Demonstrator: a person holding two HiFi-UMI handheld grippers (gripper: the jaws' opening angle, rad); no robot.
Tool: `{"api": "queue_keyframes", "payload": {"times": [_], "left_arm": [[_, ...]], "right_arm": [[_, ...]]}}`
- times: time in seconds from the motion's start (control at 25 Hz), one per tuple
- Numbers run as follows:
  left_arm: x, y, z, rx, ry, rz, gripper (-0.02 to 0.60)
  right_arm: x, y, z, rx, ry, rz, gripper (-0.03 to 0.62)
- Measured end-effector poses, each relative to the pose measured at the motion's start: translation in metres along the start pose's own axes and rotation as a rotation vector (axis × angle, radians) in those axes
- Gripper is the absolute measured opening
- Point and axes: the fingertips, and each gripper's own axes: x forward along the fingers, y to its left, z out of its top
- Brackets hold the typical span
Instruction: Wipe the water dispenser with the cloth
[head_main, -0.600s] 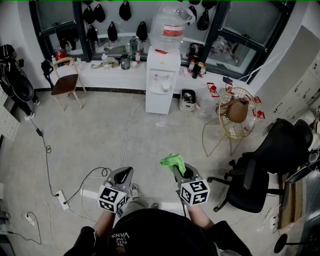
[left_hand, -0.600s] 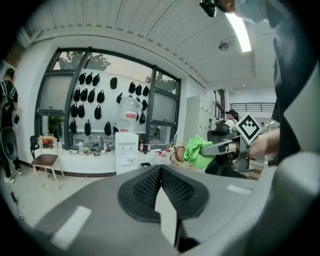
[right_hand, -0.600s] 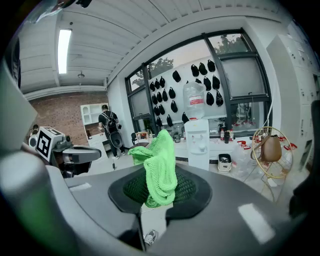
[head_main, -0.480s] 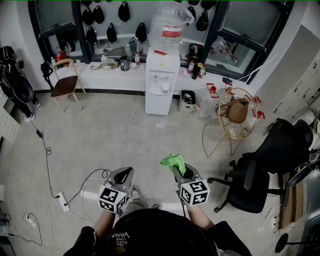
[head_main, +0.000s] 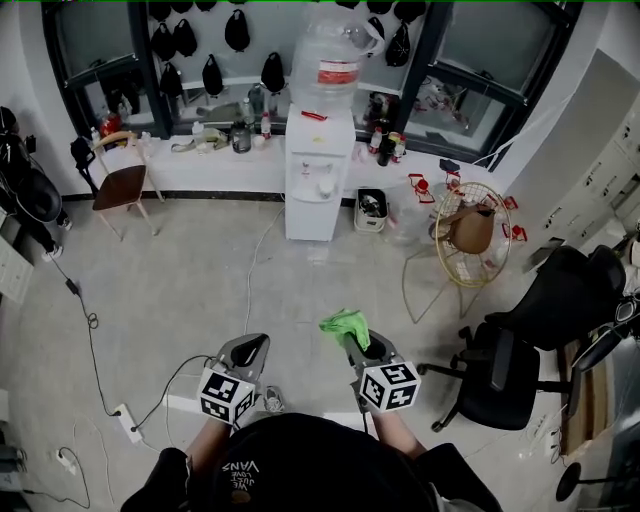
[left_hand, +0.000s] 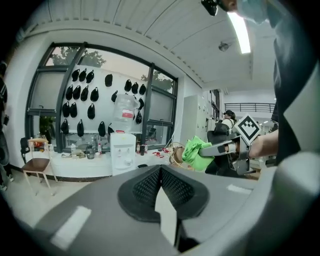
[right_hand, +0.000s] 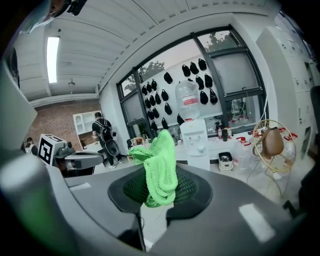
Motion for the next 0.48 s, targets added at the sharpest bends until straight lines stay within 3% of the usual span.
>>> {"api": "queue_keyframes", "payload": {"times": [0.48], "left_arm": [[0.048, 0.077, 0.027, 0.055, 0.031, -0.113, 0.002]], "right_arm": [[0.077, -0.004, 0.026, 0.088, -0.039, -0.083, 0.091]]}}
